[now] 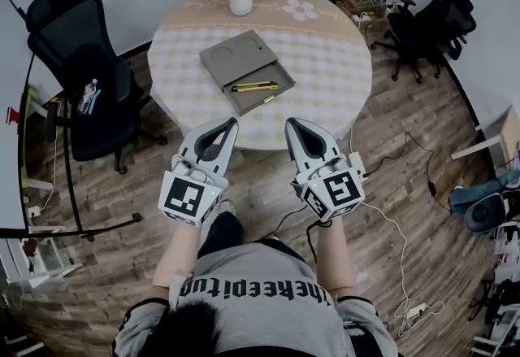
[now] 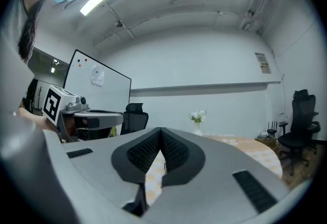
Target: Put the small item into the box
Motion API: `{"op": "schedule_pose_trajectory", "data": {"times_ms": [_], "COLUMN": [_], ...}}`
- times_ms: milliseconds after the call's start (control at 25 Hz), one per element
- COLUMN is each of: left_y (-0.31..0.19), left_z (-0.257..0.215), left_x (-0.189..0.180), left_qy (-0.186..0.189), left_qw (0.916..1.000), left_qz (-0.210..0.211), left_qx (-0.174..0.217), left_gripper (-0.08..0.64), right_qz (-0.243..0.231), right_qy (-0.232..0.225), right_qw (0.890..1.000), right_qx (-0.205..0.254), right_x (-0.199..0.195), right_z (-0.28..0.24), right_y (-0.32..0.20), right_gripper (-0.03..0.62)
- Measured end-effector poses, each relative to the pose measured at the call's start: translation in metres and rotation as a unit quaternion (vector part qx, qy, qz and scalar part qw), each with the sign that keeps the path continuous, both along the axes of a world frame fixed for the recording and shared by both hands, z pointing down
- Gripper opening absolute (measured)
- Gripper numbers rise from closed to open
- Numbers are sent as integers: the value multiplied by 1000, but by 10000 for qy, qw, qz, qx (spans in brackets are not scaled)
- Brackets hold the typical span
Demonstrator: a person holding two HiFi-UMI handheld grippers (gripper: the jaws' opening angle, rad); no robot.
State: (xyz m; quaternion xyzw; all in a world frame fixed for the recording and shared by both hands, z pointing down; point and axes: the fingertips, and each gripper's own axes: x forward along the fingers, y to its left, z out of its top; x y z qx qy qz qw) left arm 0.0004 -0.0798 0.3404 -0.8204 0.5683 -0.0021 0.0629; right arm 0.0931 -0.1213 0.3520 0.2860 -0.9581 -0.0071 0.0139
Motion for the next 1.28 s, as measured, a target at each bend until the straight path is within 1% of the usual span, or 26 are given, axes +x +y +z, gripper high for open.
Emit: {"op": "schedule_pose_trajectory", "data": {"times_ms": [160,560,880,1280], "left_y": [17,52,71,73], "left_z": [-1,2,2,-2], "left_x": [11,41,56,66], "left_qy": [75,-43,-55,-84], "left_qw": [9998,9992,9985,9988], "left_qz": [-166,-373,-537,-460], "left_qx": [-51,105,70,153], "left_gripper": [14,14,14,14], "right_qz": [-128,-397,-439,-378], "right_qy": [-9,-34,-118,-201], "right_qw": [9999,9992,9989,9991], "right_qx": [19,77,72,79], "right_x": [10,37,55,65], "right_z": [-1,-2,-3,-5], "right_y": [15,48,63,68], "right_gripper": [6,6,6,6]}}
